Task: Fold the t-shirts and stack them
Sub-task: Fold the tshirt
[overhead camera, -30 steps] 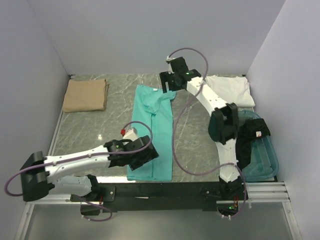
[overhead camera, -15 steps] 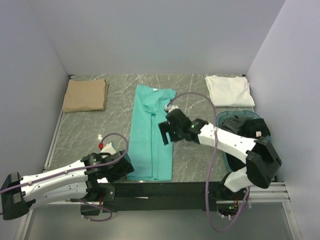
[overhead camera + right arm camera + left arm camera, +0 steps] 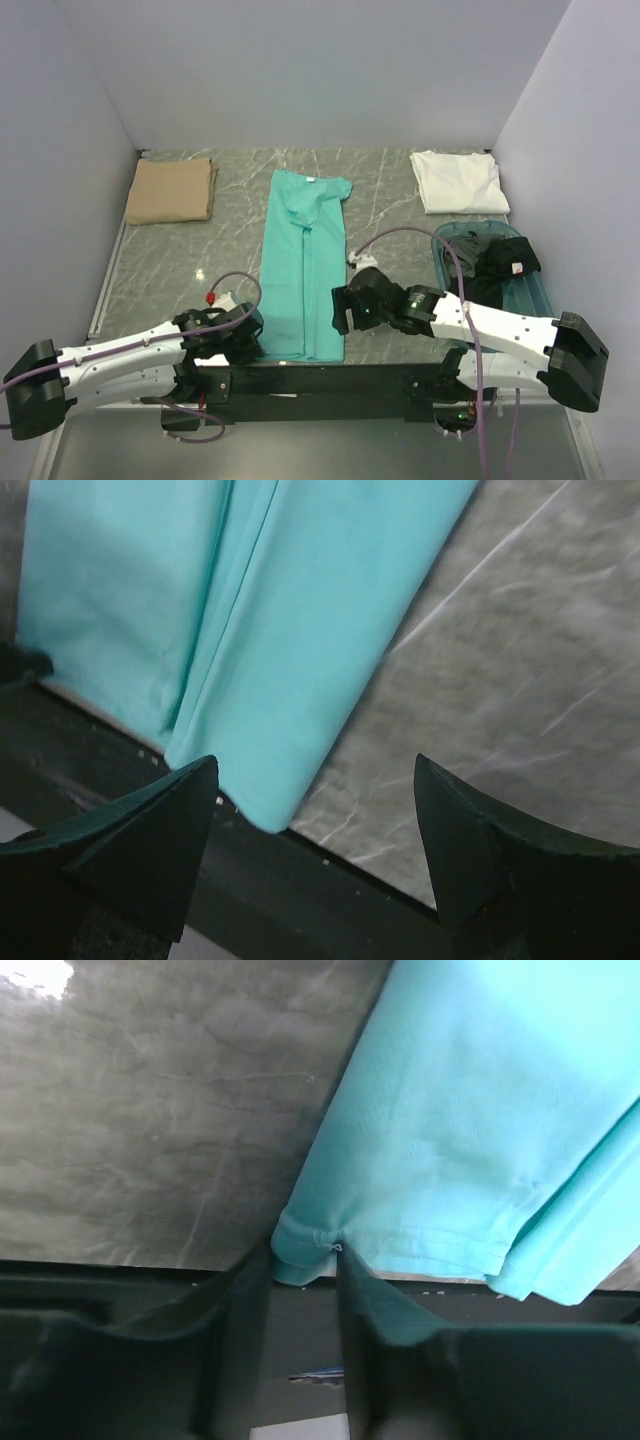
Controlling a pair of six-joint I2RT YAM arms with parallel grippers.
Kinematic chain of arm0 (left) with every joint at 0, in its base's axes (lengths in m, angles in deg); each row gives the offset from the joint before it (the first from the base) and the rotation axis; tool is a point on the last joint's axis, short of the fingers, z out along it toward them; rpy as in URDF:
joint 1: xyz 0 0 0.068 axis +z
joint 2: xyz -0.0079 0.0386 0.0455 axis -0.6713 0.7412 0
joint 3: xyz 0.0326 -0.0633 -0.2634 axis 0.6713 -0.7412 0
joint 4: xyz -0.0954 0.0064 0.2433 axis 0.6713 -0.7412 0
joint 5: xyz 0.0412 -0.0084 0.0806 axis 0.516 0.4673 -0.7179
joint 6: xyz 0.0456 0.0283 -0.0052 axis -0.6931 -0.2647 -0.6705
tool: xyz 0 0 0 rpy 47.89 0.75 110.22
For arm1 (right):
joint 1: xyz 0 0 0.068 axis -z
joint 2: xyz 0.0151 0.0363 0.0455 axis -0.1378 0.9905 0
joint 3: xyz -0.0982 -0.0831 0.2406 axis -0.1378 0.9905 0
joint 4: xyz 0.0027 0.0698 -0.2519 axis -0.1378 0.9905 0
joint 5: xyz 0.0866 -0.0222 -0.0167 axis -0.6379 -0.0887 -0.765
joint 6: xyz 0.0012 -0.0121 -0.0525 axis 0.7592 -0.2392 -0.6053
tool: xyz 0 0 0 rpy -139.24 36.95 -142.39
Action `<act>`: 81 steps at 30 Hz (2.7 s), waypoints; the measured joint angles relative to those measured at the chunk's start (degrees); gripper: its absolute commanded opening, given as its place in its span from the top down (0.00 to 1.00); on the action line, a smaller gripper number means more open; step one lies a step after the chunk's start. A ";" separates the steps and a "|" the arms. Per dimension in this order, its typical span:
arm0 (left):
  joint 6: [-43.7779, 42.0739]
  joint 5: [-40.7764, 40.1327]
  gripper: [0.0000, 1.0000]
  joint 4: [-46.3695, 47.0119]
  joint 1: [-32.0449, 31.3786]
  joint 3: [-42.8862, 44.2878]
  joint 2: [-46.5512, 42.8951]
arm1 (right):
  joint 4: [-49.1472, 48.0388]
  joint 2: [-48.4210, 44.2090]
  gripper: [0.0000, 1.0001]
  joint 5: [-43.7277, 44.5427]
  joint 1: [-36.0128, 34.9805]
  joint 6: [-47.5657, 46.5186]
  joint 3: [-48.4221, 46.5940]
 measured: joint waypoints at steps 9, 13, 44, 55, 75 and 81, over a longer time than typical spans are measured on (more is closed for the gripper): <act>-1.40 2.01 0.99 2.73 1.20 -0.20 2.21 | 0.94 4.72 0.19 0.00 -15.72 5.66 1.62; -1.38 2.29 0.99 2.69 1.25 -0.61 1.11 | 3.41 10.21 0.21 2.01 -19.52 8.39 0.92; -1.01 5.75 0.99 0.66 1.27 -2.32 -6.27 | 0.87 12.22 0.92 1.97 -24.94 14.21 -0.76; -1.84 -0.87 0.99 -1.68 1.40 5.40 -5.64 | 3.48 11.19 0.93 5.44 -18.32 12.17 -2.38; -20.74 -2.32 0.99 16.65 22.51 21.42 15.02 | 2.71 13.07 0.93 6.01 2.97 -1.73 -14.12; -24.74 0.02 0.99 19.61 27.98 24.59 20.50 | 2.78 17.73 0.94 6.56 7.34 -5.09 -18.10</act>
